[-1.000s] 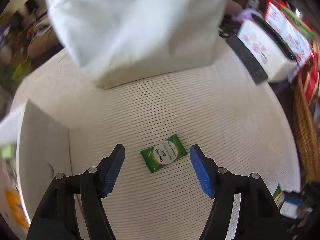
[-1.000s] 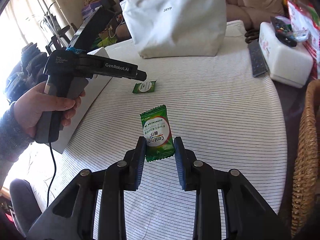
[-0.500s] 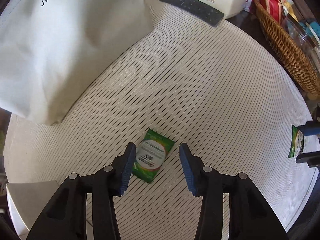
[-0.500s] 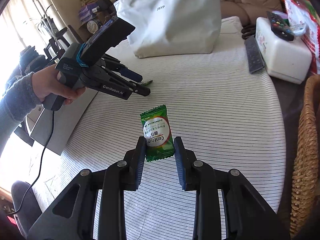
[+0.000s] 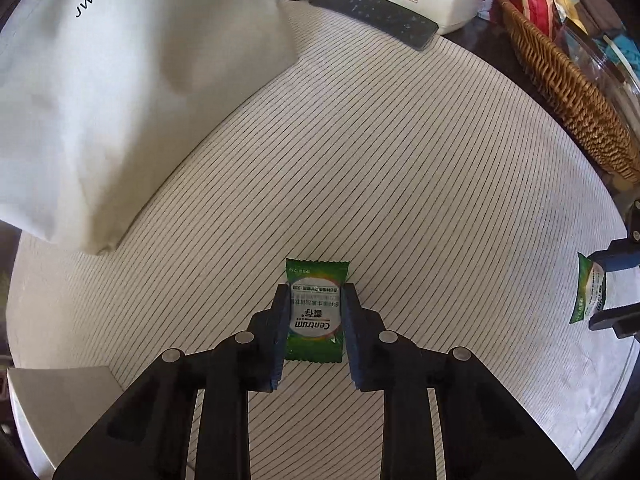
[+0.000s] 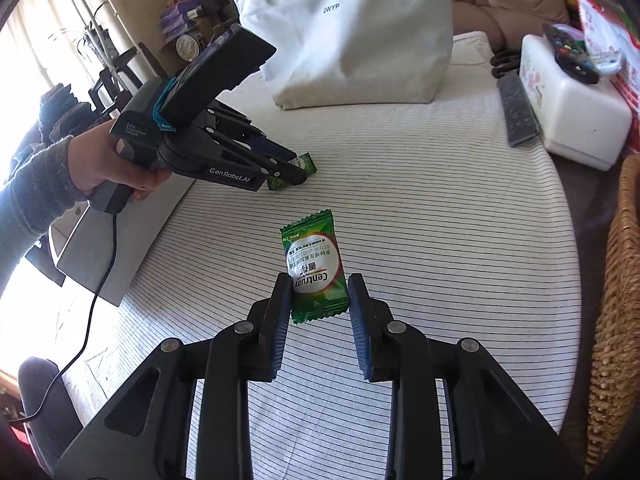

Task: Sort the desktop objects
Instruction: 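Grasp the other green packet with the left gripper while the right gripper holds its packet, then carry both green packets into the white box and open both grippers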

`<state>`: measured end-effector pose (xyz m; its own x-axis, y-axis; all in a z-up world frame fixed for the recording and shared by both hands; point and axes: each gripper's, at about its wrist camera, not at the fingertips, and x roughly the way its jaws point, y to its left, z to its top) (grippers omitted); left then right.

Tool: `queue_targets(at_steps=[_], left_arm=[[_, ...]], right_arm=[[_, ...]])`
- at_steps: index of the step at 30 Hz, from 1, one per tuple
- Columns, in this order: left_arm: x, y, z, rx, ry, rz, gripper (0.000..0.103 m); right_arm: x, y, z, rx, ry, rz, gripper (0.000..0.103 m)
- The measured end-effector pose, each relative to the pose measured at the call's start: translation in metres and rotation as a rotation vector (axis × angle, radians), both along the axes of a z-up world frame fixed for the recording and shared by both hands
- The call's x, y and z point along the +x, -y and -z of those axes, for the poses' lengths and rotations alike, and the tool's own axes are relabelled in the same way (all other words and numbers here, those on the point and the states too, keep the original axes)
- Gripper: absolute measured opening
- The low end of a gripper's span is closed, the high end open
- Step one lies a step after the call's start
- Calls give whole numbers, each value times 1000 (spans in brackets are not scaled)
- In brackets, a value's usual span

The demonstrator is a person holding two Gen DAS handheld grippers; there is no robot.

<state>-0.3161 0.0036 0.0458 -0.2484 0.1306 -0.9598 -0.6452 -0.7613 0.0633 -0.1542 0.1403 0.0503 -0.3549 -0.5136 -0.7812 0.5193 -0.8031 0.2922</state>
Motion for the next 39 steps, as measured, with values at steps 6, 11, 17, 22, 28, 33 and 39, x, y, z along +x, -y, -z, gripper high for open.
queue_targets(at_steps=[6, 11, 17, 22, 28, 33, 39], left_arm=[[6, 24, -51, 128, -39, -149, 24], [57, 85, -117, 288, -49, -271, 24], [119, 172, -147, 351, -66, -418, 24], [156, 244, -149, 336, -110, -520, 24], [174, 326, -136, 300, -103, -623, 24], [168, 382, -106, 270, -76, -722, 24], [157, 432, -76, 315, -60, -777, 24]], right_arm=[[7, 2, -17, -3, -49, -10, 27], [19, 17, -39, -20, -72, -27, 27], [27, 86, -85, -29, -96, -121, 27], [24, 167, -121, -35, -106, -195, 27], [24, 280, -129, -16, -71, -296, 27], [6, 357, -101, 1, 15, -296, 27], [-27, 425, -33, 83, 120, -241, 27]])
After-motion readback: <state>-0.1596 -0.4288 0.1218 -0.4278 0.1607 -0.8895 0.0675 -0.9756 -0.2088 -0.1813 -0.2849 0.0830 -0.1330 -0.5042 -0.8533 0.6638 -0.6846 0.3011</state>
